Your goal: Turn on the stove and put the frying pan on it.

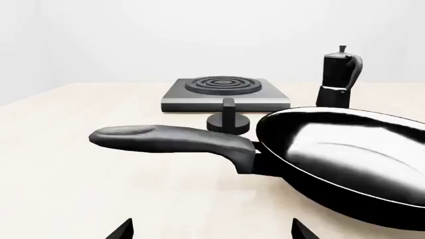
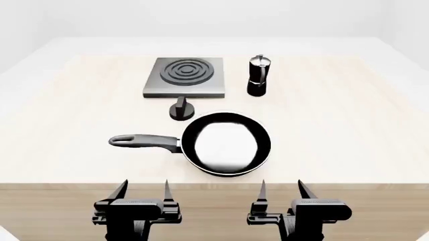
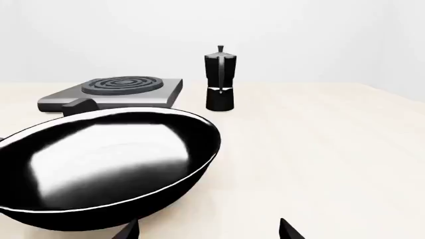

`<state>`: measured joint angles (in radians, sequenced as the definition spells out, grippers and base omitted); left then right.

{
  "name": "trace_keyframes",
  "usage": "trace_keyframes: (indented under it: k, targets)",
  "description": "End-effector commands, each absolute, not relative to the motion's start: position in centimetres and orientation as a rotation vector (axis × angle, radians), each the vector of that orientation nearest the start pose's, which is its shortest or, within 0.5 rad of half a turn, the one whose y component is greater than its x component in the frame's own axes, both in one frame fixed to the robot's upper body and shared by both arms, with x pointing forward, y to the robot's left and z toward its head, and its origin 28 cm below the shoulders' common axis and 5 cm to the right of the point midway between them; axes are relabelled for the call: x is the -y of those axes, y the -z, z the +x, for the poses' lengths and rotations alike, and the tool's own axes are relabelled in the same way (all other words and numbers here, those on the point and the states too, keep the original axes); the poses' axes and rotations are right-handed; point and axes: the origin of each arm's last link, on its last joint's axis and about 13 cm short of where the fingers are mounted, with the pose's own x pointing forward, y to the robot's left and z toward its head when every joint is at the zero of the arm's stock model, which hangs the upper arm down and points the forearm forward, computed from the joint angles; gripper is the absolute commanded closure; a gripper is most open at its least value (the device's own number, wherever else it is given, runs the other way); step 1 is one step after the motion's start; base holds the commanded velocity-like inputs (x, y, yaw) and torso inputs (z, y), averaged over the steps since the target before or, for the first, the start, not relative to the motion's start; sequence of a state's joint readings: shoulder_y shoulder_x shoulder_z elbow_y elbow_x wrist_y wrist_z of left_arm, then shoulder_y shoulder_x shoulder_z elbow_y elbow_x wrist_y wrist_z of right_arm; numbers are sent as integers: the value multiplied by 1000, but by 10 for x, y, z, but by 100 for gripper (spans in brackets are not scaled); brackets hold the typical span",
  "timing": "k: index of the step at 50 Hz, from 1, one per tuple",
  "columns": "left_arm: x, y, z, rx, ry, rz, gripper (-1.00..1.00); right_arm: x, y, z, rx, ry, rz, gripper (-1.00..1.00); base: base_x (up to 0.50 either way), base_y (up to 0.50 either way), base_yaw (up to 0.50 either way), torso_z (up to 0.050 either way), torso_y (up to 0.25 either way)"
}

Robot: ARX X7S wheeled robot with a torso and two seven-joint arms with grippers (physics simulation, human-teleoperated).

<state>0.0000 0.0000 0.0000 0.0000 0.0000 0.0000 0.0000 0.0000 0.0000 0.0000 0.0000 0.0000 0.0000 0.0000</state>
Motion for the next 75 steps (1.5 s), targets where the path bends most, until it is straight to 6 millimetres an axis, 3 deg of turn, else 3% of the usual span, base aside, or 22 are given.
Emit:
trace_keyframes:
  k: [1,15,19,20,22,23,26,29,36,60,66,75]
  targets:
    - [-205,-13,211,-1,-3,2,-100,96,-13,211,2,10,-17,-100,0,0,0,0,0]
    - [-205,-11,211,-8,1,26,-100,95,-10,212,-17,-12,-38,-100,0,0,0,0,0]
    - [-205,-14,210,-22,19,40,-100,95,-26,211,-3,-8,-24,-100,0,0,0,0,0]
    - [-204,-20,210,-32,26,43,-100,96,-47,213,38,-17,-51,-100,0,0,0,0,0]
    - [-205,-69,220,33,2,72,-100,98,-77,219,51,-33,-26,-100,0,0,0,0,0]
    - [-206,-100,228,78,20,52,-100,99,-102,226,70,-17,-89,-100,0,0,0,0,0]
    - [-207,-156,235,133,44,84,-100,101,-153,236,67,-16,-99,-100,0,0,0,0,0]
    - [-207,-171,237,144,44,82,-100,104,-171,241,93,20,-104,-100,0,0,0,0,0]
    - [-209,-160,240,119,45,70,-100,106,-175,239,127,45,-131,-100,0,0,0,0,0]
    - [-210,-158,243,127,40,56,-100,117,-176,244,122,112,-138,-100,0,0,0,0,0]
    - [-211,-158,244,131,32,57,-100,154,-190,247,157,458,-200,-100,0,0,0,0,0]
    - [-213,-158,244,132,23,62,-100,196,-195,225,146,640,-133,-100,0,0,0,0,0]
